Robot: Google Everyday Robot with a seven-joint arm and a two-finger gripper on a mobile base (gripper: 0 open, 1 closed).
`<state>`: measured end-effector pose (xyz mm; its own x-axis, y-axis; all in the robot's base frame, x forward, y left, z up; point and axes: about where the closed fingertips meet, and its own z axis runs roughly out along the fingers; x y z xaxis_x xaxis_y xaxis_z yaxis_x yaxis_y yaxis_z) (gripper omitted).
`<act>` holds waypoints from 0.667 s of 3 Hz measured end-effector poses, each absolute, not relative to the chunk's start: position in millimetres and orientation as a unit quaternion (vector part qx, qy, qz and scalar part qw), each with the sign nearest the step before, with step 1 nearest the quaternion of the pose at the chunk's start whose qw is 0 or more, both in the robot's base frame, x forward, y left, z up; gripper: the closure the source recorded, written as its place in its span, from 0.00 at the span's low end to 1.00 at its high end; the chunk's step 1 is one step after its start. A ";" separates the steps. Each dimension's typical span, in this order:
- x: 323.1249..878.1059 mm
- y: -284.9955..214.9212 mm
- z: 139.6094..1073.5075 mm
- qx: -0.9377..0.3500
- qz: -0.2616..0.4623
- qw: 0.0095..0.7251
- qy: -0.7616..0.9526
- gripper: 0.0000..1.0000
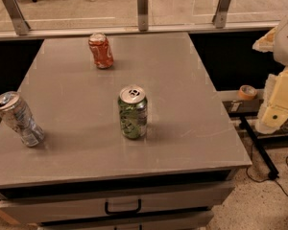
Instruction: Pick green can
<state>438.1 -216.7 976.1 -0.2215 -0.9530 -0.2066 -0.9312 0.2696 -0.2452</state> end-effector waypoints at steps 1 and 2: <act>438.1 -216.6 976.1 -0.603 -0.034 0.159 0.781 0.00; 439.5 -204.4 970.8 -0.604 0.002 0.187 0.775 0.00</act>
Offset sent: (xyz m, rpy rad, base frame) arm 0.0042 0.0623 -0.0208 0.5110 0.0059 0.1273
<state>439.5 -204.4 970.8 -0.1999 -0.9353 -0.2921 -0.9365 0.2701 -0.2237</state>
